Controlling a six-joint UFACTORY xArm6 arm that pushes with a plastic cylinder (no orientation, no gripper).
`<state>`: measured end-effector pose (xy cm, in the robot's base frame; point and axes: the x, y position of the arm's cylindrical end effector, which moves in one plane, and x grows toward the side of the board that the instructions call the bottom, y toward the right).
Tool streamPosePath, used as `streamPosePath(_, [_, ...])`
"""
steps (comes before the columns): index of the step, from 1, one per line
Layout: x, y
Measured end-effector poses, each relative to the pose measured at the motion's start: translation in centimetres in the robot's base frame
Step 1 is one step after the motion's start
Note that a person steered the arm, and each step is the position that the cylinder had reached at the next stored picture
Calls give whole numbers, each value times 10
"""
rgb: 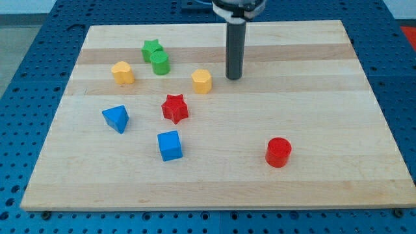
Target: Push yellow hexagon into the yellow heart
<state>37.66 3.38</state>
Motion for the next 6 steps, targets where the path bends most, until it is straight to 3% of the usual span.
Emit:
streamPosePath(1, [22, -8])
streamPosePath(3, [23, -135])
streamPosePath(4, [23, -138])
streamPosePath(6, [6, -61])
